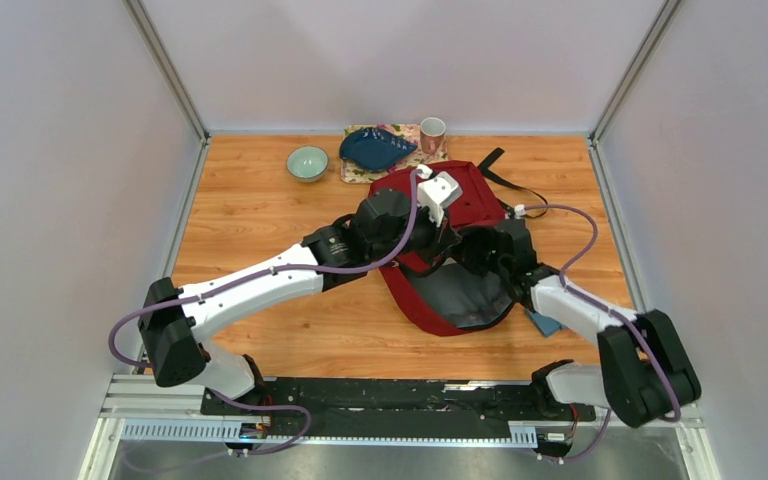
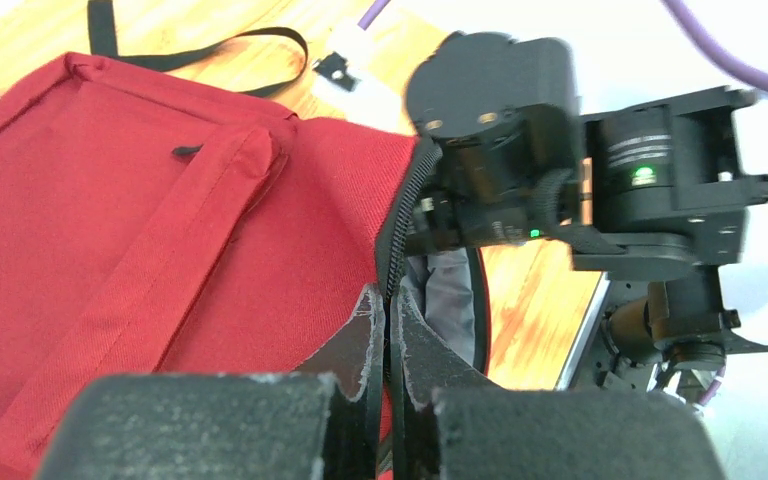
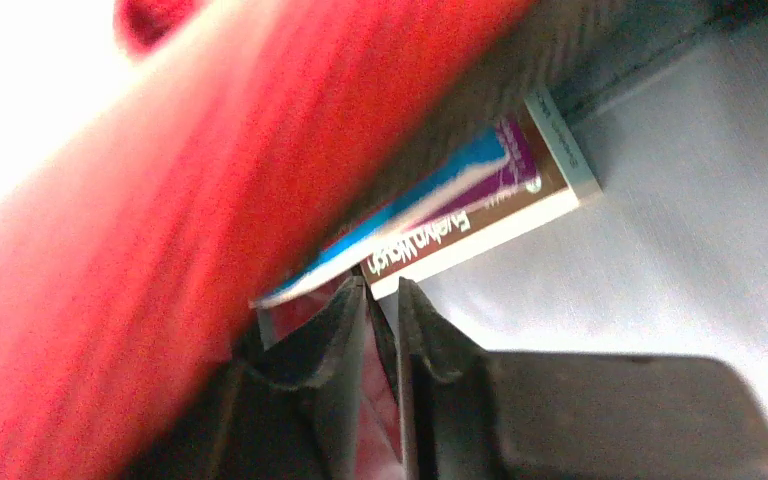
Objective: Pack the student bag
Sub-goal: Place the book in the student bag, then adjust the student bag at the center of the board.
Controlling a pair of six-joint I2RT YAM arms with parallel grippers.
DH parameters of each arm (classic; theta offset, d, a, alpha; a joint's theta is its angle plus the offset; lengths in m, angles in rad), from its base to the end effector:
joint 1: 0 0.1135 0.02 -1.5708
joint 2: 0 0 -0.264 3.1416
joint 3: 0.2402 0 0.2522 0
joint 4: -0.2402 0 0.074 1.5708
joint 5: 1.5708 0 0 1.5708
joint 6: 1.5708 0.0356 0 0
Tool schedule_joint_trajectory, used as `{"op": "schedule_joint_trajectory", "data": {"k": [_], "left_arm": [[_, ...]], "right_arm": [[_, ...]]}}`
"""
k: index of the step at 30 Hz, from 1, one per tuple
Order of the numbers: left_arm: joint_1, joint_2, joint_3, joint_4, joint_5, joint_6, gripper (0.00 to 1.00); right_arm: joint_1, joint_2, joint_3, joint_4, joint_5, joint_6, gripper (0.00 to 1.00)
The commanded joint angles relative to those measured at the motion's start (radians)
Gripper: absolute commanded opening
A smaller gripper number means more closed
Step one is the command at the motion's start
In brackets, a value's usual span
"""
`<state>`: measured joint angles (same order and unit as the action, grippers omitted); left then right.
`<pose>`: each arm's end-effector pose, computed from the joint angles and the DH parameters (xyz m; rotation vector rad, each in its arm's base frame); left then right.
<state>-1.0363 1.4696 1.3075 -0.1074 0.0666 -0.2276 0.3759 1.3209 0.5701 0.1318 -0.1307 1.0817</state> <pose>0.1764 -0.3027 0.3667 0.8111 1.7700 -0.9276 0.2436 0.1011 0.1826 0.7384 2.2342 0.9220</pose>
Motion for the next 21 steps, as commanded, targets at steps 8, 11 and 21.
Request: {"op": "schedule_joint_trajectory", "data": {"k": [8,11,21], "left_arm": [[-0.004,-0.028,-0.062,0.087,0.052,-0.059,0.0],[-0.004,-0.002,-0.08,0.103,0.094,-0.09,0.0],[-0.076,0.106,-0.17,0.044,0.31,-0.138,0.75]], "right_arm": [[-0.006,-0.701,-0.079,-0.607,0.357,-0.14,0.57],[-0.009,-0.828,-0.05,-0.794,0.462,-0.109,0.59],[-0.006,-0.942,0.123,-1.043,0.647,-0.158,0.68]]}}
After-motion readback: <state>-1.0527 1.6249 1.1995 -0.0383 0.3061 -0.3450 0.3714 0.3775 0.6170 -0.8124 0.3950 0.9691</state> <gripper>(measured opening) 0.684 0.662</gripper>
